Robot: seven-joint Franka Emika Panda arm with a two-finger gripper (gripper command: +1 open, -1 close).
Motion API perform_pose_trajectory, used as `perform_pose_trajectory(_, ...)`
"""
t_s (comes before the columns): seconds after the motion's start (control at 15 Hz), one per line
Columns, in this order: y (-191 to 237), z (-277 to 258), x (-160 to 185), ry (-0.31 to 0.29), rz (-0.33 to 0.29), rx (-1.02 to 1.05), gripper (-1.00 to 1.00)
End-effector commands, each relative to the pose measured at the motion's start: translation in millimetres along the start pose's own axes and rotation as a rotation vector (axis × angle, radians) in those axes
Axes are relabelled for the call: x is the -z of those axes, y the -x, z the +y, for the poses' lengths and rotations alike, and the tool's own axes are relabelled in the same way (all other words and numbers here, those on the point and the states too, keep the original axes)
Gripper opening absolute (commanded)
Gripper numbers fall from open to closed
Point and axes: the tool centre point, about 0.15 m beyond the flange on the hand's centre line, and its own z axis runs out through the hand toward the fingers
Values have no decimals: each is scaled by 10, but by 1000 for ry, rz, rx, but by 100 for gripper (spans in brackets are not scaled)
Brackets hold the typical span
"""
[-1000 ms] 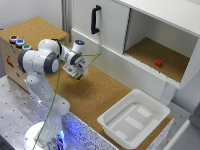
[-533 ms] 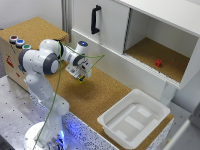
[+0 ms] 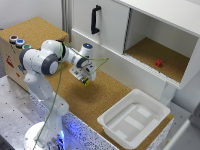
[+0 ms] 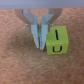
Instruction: Slide right the yellow block
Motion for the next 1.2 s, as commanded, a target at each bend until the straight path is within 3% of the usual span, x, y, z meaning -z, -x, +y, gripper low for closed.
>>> perform_pose_trajectory(0.0,6,431,97,76,-1,-43,-100)
perform_pose_trajectory(0.2,45,561,140,86,0,-46,-100)
perform_pose_trajectory(0.33,79,434,264,44,32,-22,-100)
perform_pose_trajectory(0.53,142,329,644,-67,98,3,-100)
perform_pose_trajectory(0.6,166,313,801,-64,101,30,-100)
perform_pose_trajectory(0.67,191,283,940,-33,96,78,100)
perform_pose_trajectory(0.73,208,263,1028,45,86,98,100)
perform_pose_trajectory(1.13,208,263,1028,45,86,98,100)
